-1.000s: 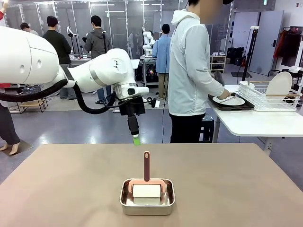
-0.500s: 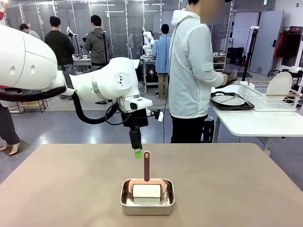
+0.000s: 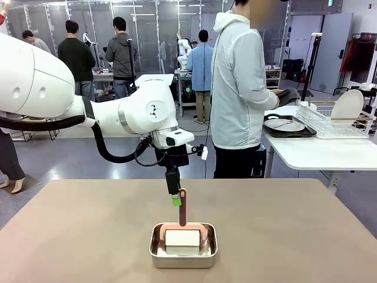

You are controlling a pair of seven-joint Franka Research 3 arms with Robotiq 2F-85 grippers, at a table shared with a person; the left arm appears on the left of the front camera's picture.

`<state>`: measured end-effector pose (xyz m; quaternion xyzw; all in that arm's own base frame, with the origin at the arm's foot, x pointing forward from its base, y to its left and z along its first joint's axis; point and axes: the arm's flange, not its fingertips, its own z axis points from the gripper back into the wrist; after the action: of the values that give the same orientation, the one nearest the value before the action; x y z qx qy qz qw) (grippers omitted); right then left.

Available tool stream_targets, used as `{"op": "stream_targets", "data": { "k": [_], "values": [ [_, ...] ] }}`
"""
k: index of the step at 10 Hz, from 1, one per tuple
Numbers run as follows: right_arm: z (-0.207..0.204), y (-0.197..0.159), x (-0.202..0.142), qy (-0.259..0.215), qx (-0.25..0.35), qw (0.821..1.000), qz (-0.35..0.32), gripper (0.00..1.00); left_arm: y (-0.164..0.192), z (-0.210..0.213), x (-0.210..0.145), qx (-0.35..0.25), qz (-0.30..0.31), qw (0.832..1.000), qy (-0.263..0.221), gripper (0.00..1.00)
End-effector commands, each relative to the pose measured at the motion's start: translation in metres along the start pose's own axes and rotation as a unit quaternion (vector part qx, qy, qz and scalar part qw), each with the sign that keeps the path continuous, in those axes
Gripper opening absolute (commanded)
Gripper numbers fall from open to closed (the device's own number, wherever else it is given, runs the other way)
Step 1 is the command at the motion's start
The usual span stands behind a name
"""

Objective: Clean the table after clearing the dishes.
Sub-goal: When the right (or left) Handle tray is removed, use the right hand (or left hand) to clean the right (or left) side of the table with the Lint Roller.

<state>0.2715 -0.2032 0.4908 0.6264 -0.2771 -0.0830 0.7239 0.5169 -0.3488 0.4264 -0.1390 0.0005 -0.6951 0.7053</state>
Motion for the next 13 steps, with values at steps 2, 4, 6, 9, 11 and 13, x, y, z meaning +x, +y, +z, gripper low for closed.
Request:
{"op": "stream_targets", "data": {
  "k": [2, 4, 6, 9, 11, 13],
  "values": [
    [0.0, 0.004, 0.001, 0.0, 0.004, 1.0, 0.005, 1.0, -0.009, -0.009, 0.005, 0.002, -0.014, 1.0, 0.003, 1.0],
    [0.0, 0.004, 0.001, 0.0, 0.004, 1.0, 0.005, 1.0, -0.013, -0.012, 0.009, -0.002, -0.029, 1.0, 0.011, 1.0],
    [0.0, 0.004, 0.001, 0.0, 0.004, 1.0, 0.005, 1.0, -0.014, -0.016, 0.014, -0.01, -0.03, 0.999, 0.019, 1.0],
    [0.0, 0.004, 0.001, 0.0, 0.004, 1.0, 0.005, 1.0, -0.012, -0.021, 0.016, -0.015, -0.03, 0.999, 0.031, 0.92],
    [0.0, 0.004, 0.001, 0.0, 0.004, 1.0, 0.005, 1.0, -0.01, -0.019, 0.019, -0.008, -0.028, 0.999, 0.031, 0.73],
    [0.0, 0.004, 0.001, 0.0, 0.004, 1.0, 0.005, 1.0, -0.009, -0.019, 0.02, -0.009, -0.024, 0.999, 0.026, 0.53]
  ]
}}
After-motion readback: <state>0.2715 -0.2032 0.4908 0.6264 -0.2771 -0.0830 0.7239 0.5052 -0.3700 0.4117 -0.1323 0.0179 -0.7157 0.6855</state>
